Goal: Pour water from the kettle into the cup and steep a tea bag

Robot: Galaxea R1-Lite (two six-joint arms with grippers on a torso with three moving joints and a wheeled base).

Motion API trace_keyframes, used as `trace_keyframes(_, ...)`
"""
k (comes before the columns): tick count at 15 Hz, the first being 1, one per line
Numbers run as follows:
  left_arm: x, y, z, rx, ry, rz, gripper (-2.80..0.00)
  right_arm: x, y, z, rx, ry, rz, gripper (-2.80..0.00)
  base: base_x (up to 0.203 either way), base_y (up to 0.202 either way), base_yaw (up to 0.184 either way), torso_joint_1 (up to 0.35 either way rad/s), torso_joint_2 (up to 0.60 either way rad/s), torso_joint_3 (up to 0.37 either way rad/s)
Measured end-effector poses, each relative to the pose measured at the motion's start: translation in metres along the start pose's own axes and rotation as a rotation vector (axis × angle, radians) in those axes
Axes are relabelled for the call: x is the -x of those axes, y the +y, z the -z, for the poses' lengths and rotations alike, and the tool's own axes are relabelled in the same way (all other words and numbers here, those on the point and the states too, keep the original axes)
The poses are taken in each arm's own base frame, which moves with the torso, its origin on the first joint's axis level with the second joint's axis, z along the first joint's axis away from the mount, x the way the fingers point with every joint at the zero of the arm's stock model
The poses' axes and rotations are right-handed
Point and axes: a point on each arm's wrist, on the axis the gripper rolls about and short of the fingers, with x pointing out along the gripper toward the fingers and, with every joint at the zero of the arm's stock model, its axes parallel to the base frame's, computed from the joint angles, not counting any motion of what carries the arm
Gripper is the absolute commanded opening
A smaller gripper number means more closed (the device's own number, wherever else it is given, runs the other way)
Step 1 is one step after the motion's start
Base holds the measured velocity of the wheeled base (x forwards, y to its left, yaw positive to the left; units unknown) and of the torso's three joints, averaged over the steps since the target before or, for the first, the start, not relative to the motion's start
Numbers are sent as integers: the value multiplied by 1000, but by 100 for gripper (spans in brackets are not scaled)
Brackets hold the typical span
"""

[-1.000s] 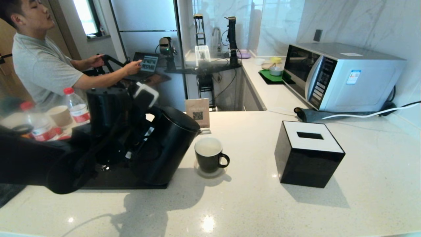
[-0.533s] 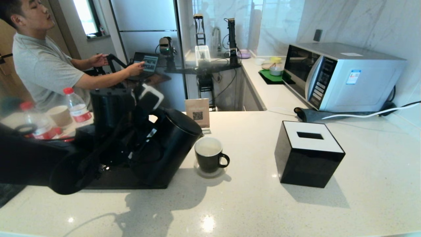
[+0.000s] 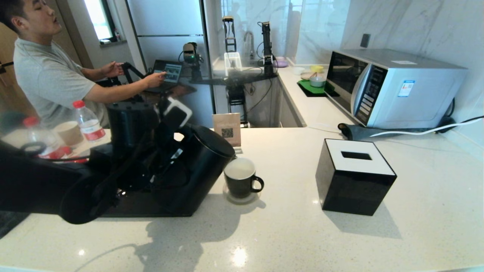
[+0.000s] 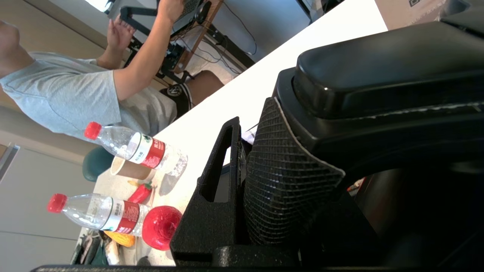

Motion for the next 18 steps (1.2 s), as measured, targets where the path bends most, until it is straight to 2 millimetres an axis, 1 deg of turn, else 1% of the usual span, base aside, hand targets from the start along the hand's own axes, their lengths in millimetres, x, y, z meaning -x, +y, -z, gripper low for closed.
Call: trace_keyframes(18, 0, 0, -2, -35, -1, -3, -280, 0, 0, 0, 0, 0, 0, -280, 0, 0, 0, 0, 0, 0)
